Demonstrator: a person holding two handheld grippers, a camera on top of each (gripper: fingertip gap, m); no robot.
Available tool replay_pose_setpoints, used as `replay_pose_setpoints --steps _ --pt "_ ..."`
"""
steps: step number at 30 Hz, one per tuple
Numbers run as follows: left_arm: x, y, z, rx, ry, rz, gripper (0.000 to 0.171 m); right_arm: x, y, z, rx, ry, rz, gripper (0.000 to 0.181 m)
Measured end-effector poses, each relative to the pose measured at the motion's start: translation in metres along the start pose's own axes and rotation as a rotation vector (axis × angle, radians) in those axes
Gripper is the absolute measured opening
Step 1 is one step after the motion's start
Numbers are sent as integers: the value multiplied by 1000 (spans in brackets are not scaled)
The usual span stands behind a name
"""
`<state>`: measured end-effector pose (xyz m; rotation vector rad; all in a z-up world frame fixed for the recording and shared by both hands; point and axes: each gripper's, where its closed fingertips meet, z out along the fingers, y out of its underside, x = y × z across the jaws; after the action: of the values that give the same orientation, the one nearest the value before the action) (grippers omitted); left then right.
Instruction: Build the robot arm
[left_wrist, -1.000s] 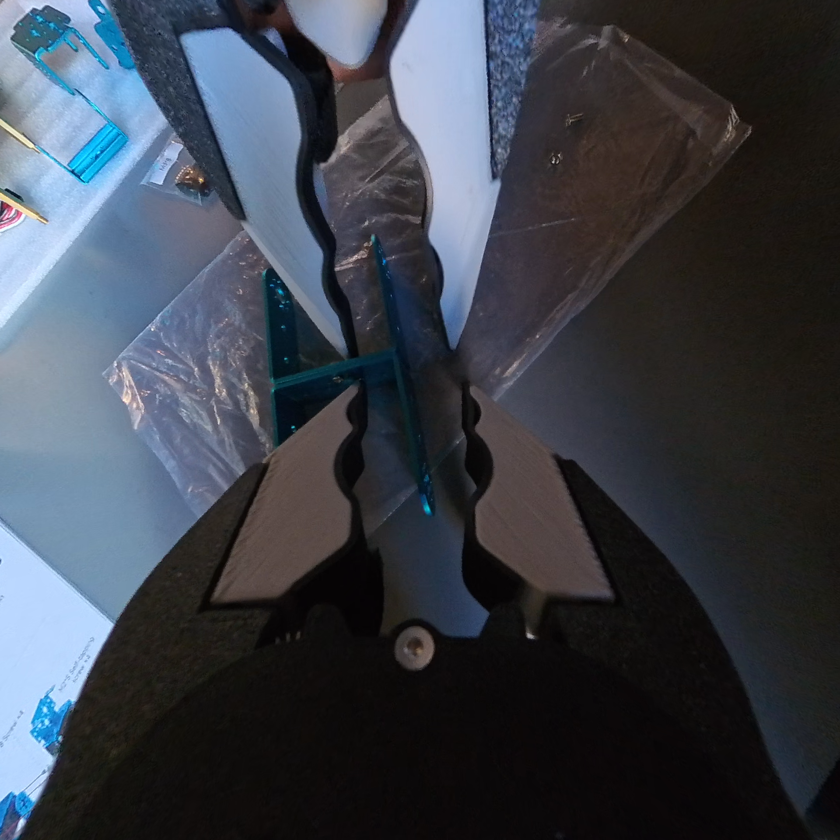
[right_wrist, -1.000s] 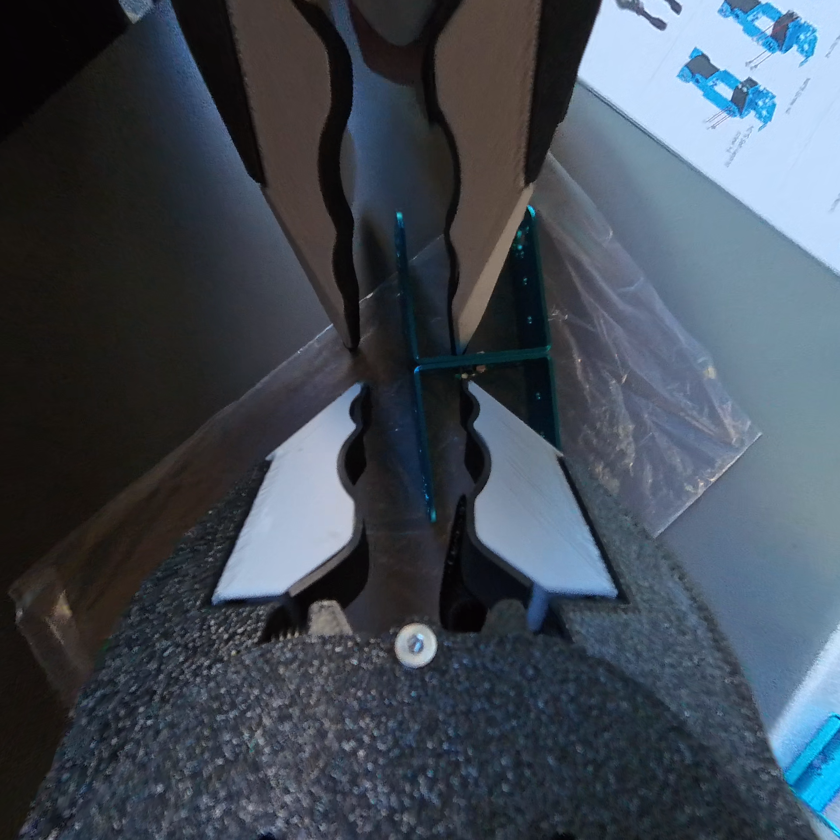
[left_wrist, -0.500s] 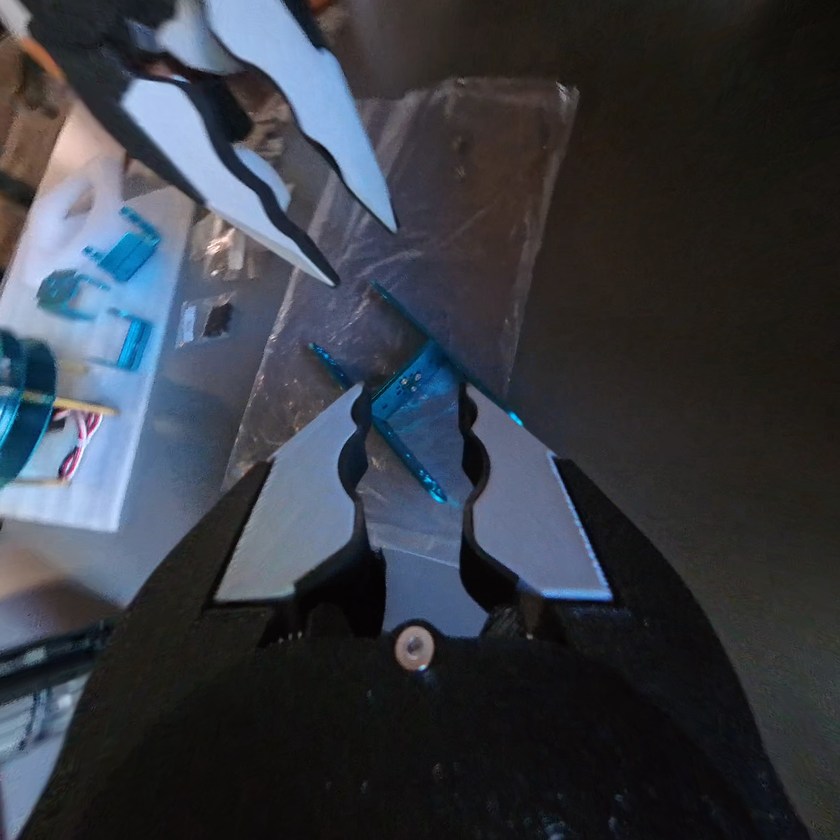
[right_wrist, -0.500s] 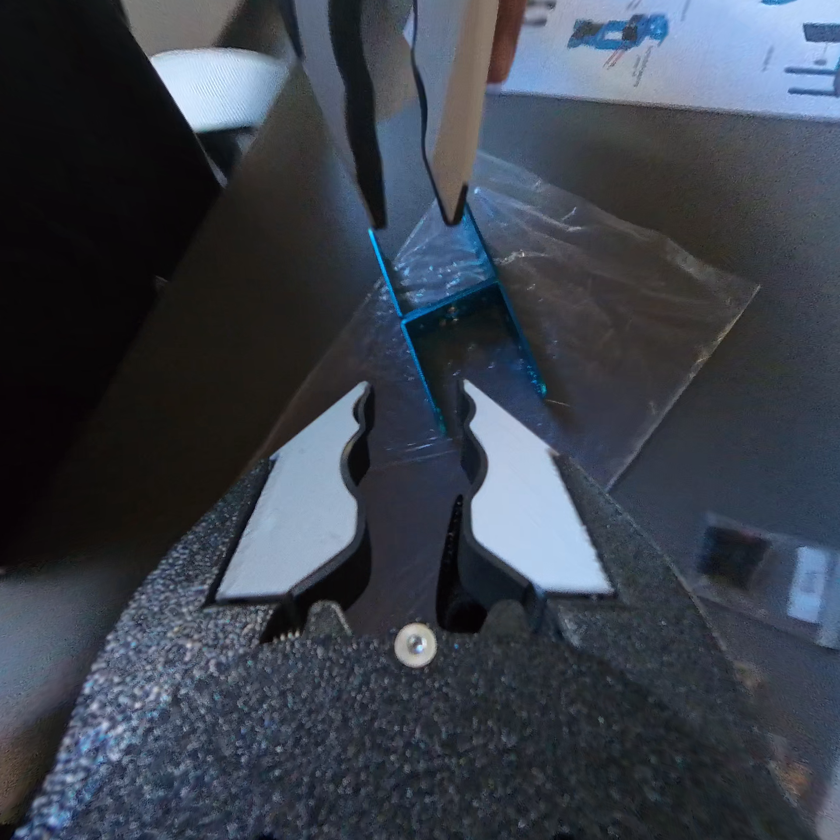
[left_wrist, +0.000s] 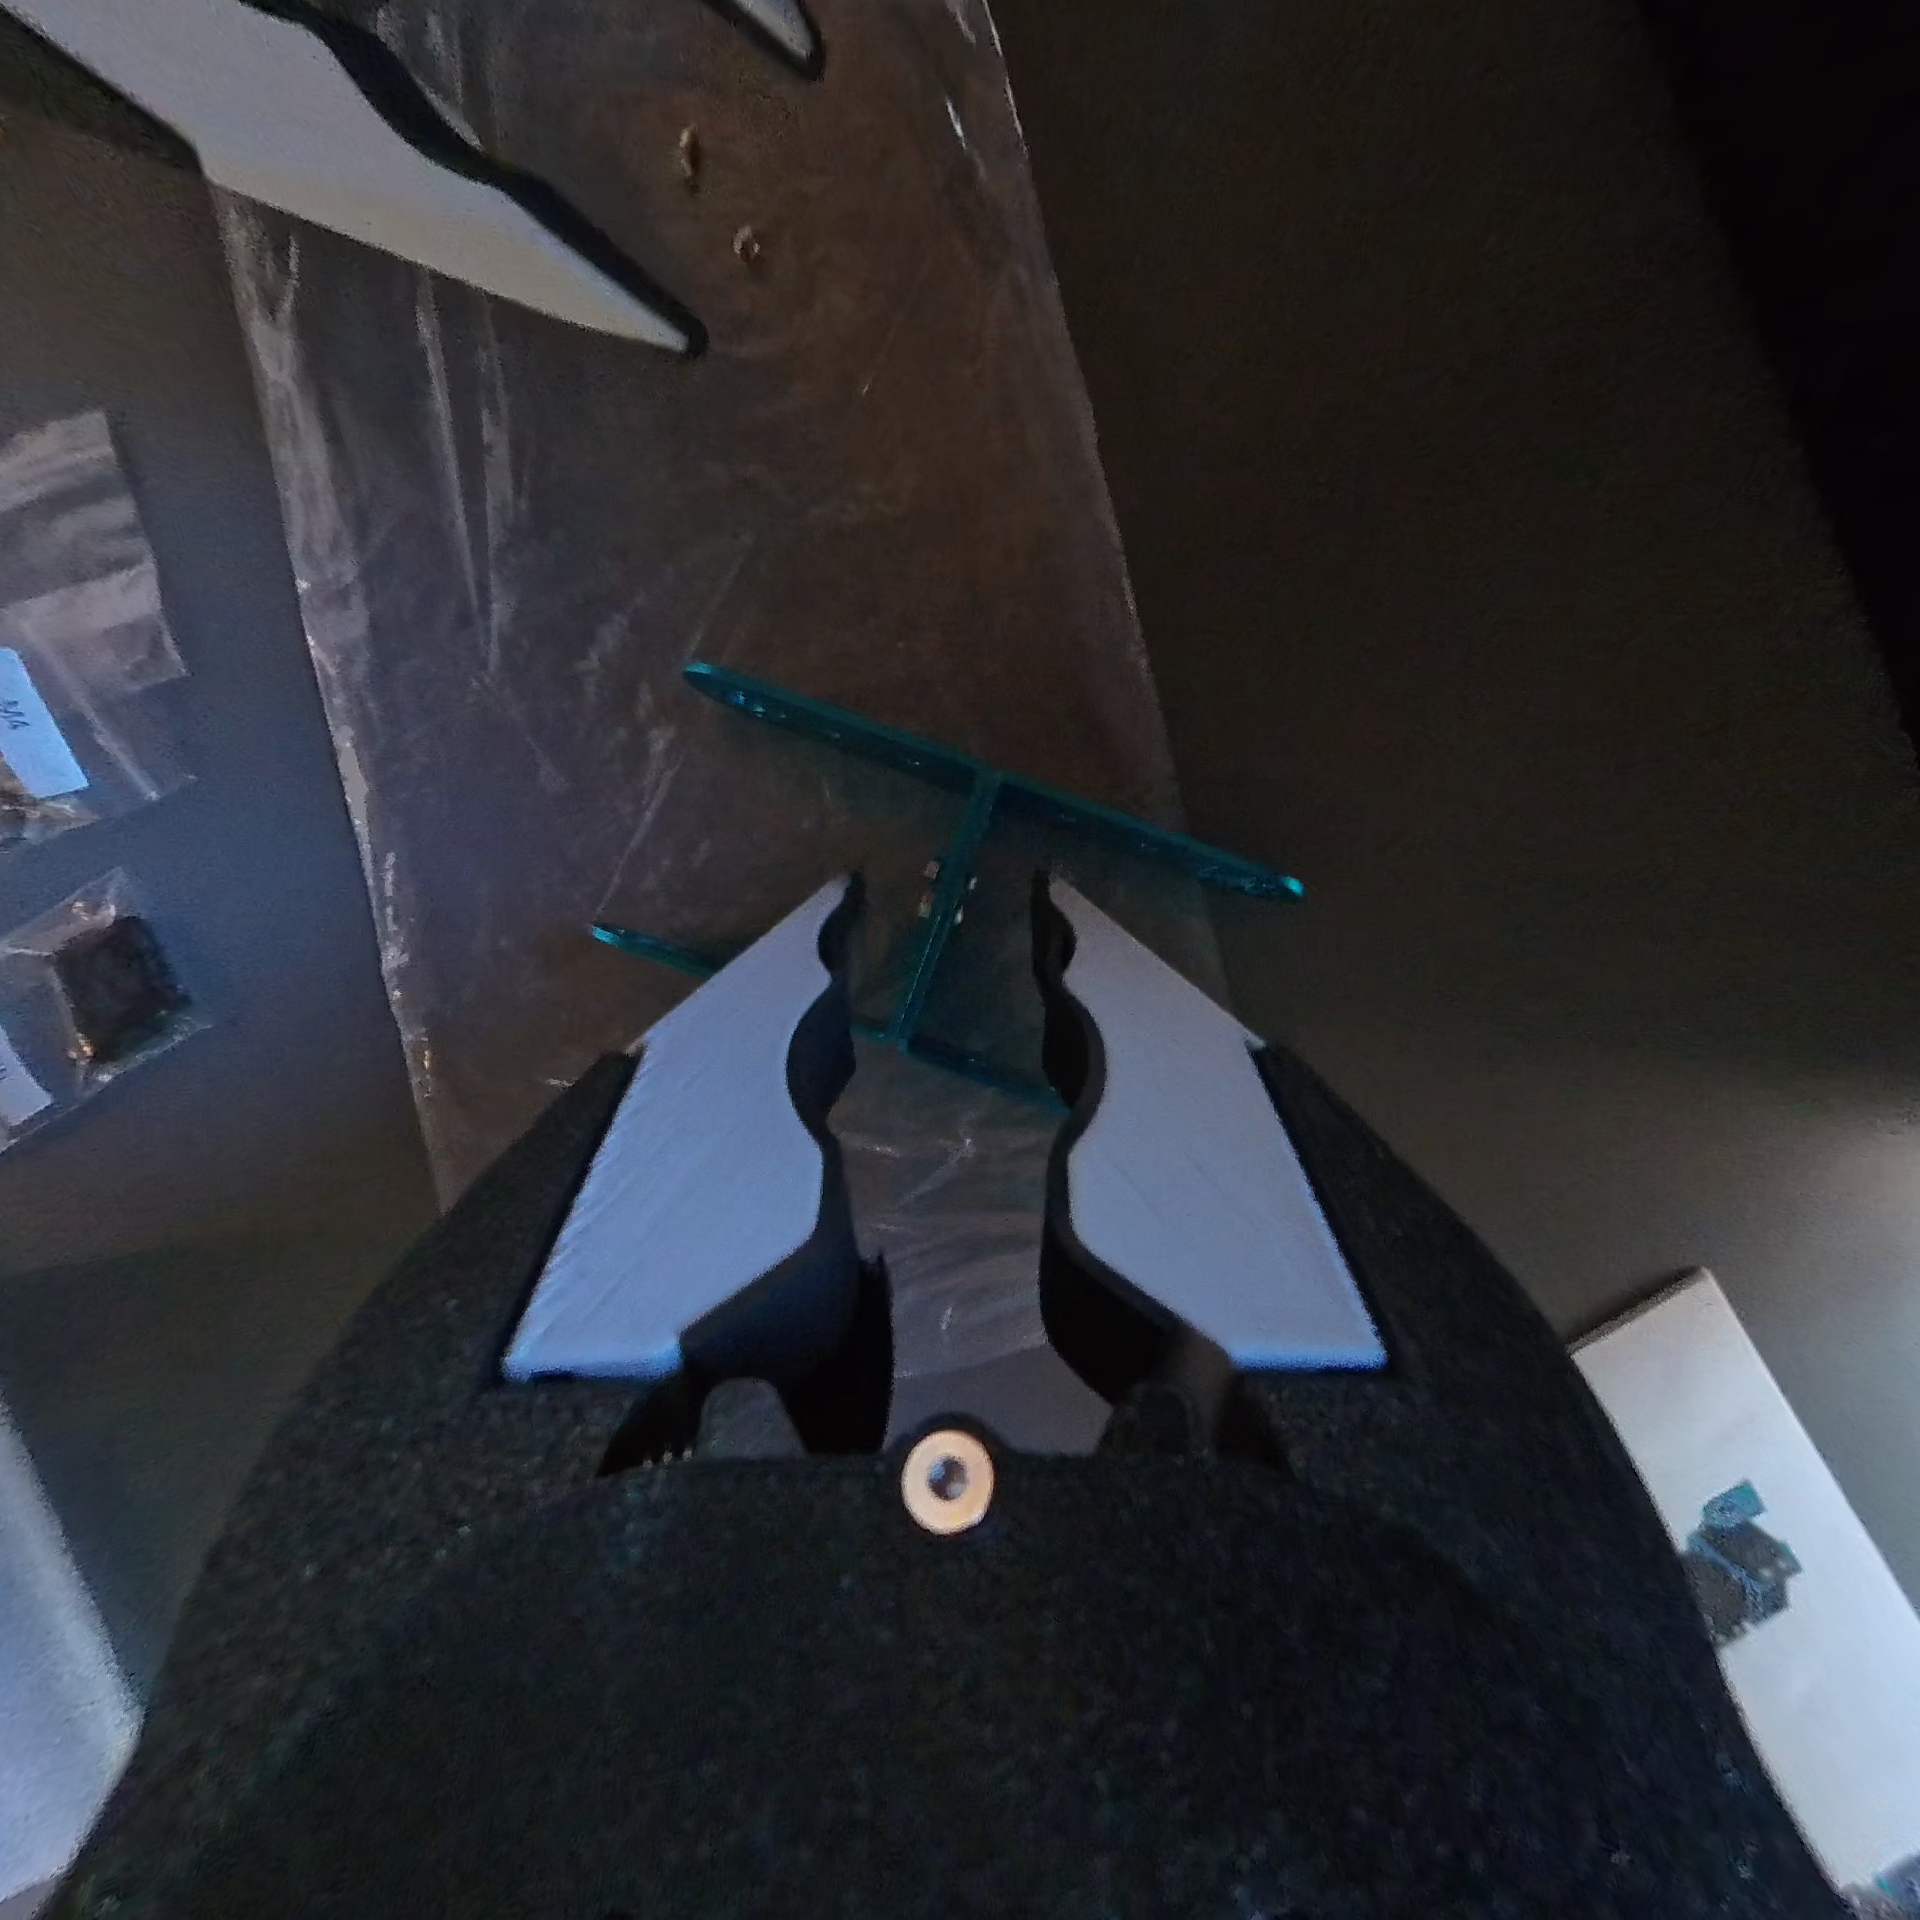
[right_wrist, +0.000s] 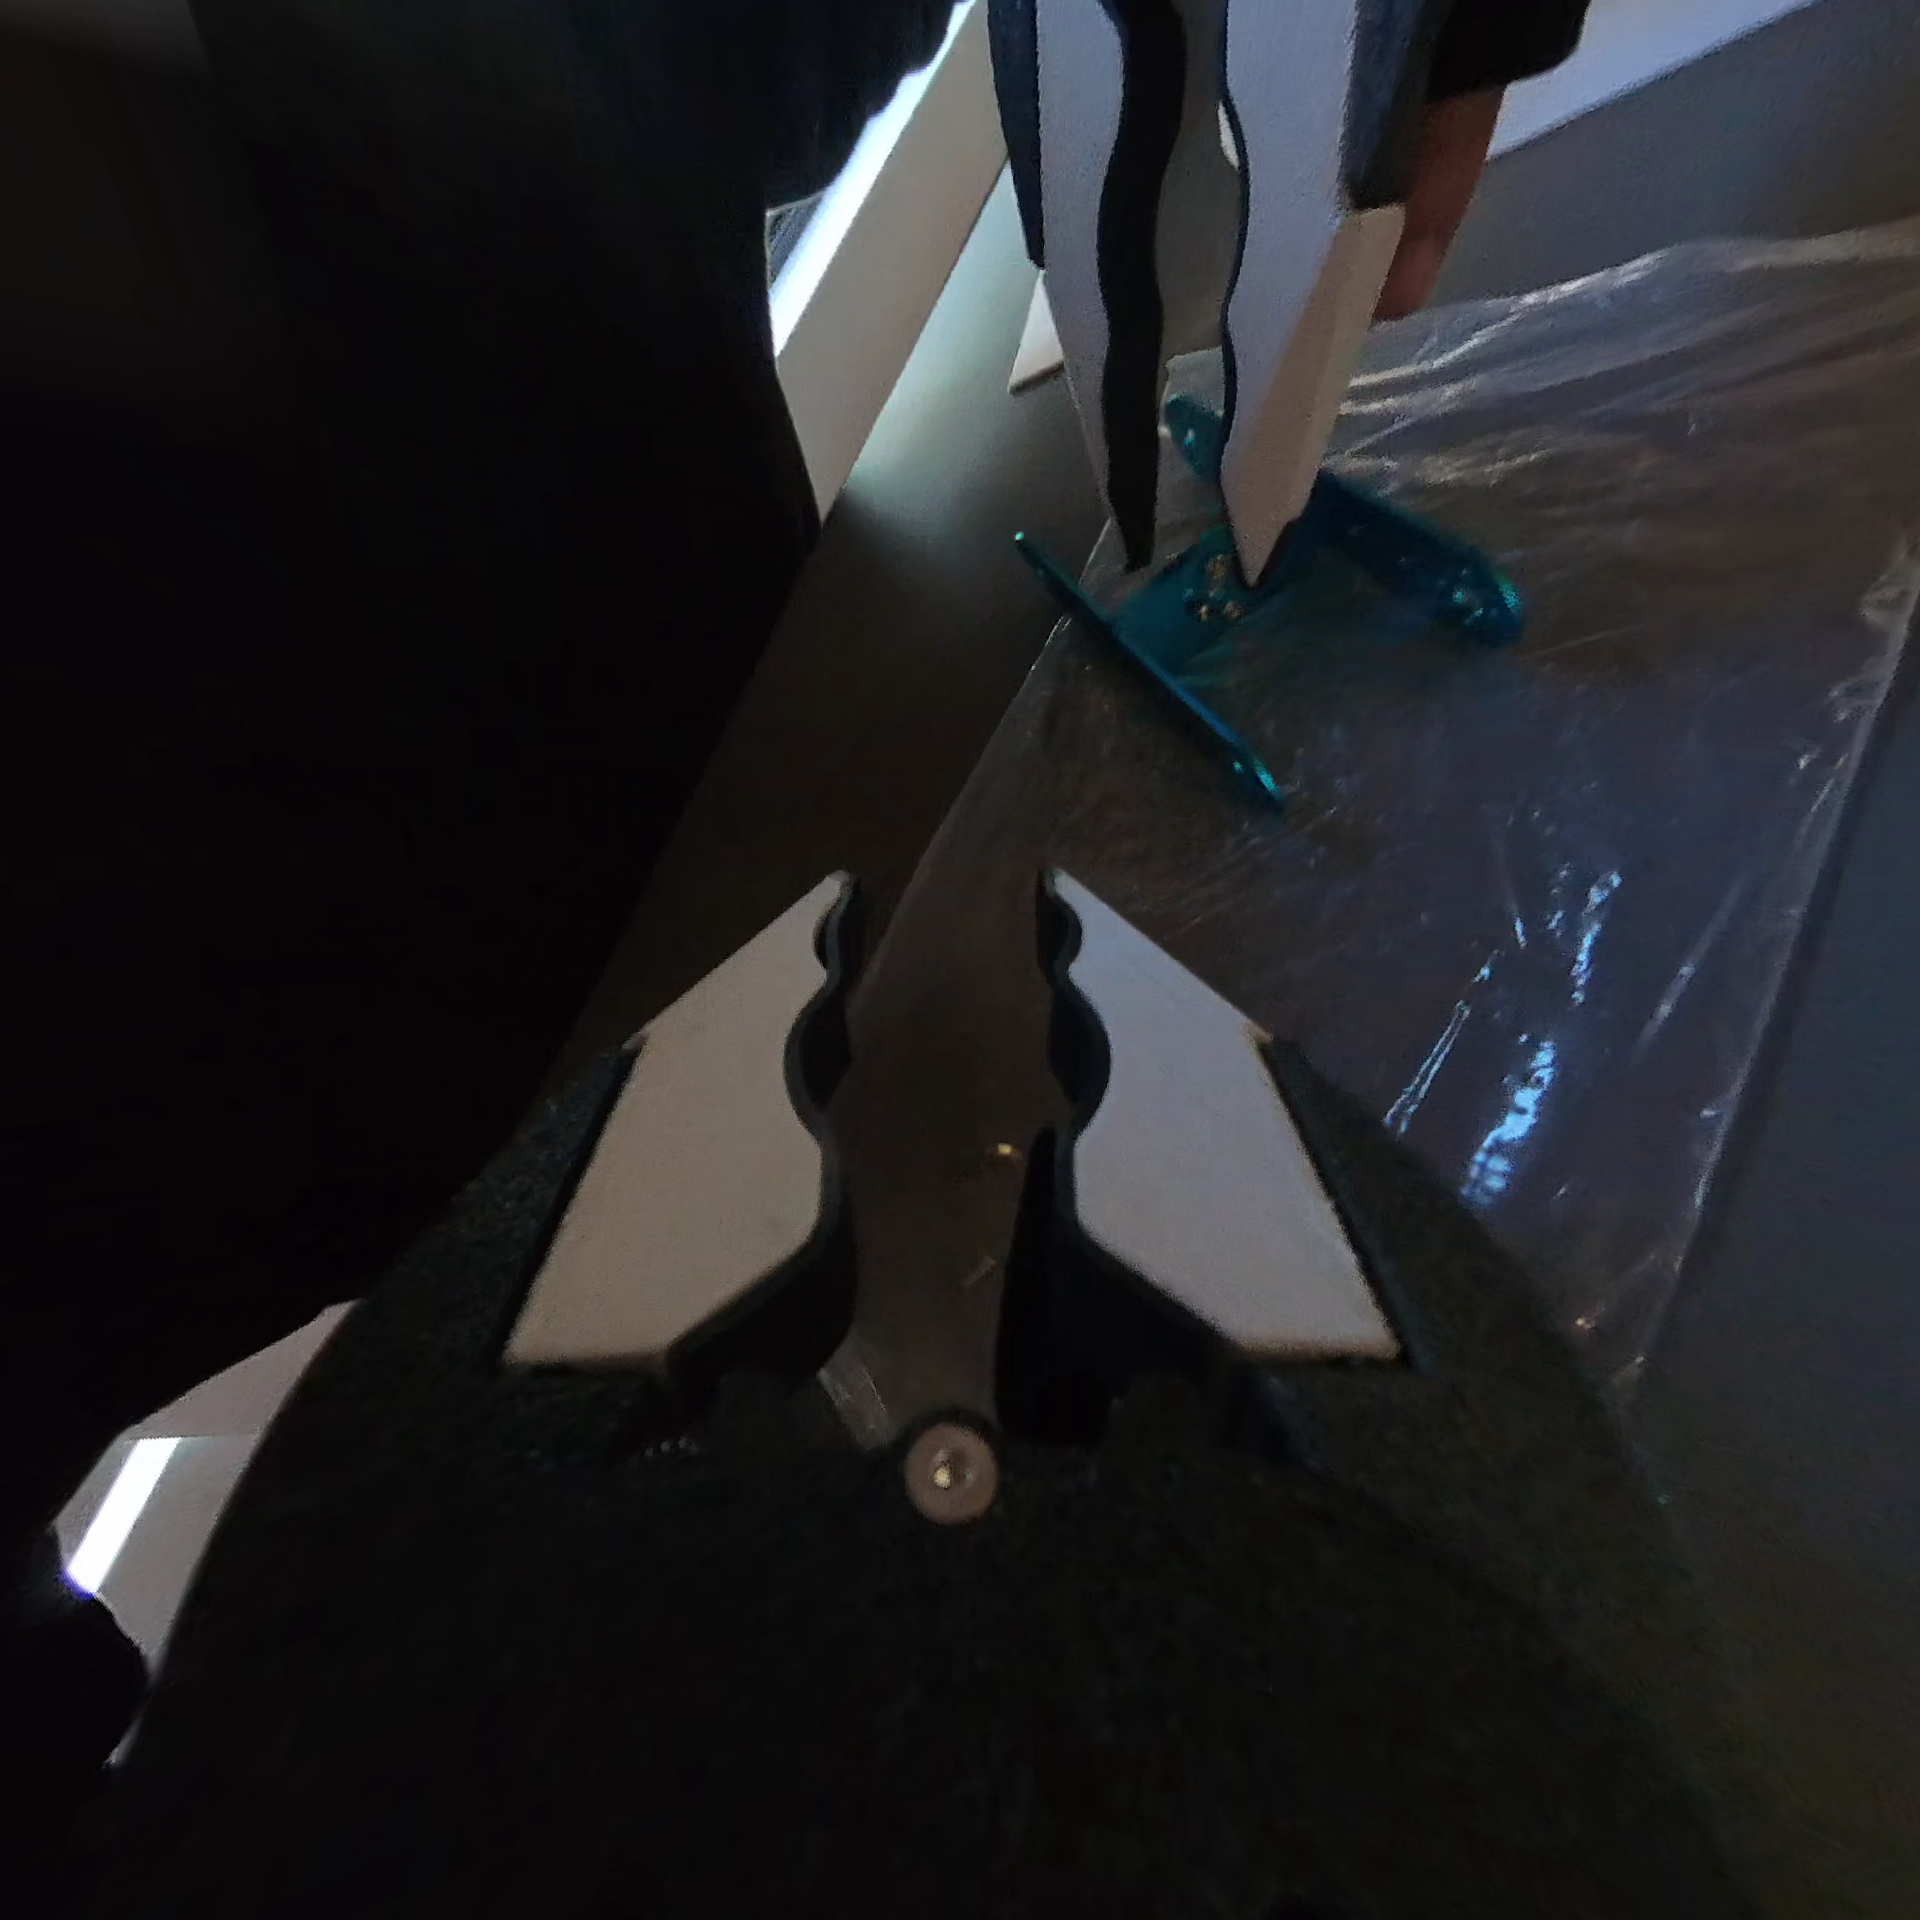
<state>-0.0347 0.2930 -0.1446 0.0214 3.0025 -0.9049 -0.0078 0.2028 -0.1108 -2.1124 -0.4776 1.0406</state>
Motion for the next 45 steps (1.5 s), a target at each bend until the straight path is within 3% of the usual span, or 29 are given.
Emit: replay_pose_setpoints --steps 6,11,17,20,28,45 --pt "-2 10 10 -40 13 5 25 1 -3 2 -5 -32 15 32" --pt "-1 5 12 34 32 -10 11 5 -15 9 5 -46 22 32" --pt "-1 3 13 70 14 -4 9 39 -38 26 -9 135 -8 40" --pt "-1 2 14 99 -1 -13 10 39 -42 38 -69 166 -62 40" --pt "-4 2 12 100 -42 -16 21 40 -32 60 -202 262 -272 31" --pt "-4 2 7 71 -70 2 11 43 -27 74 -250 269 -285 32"
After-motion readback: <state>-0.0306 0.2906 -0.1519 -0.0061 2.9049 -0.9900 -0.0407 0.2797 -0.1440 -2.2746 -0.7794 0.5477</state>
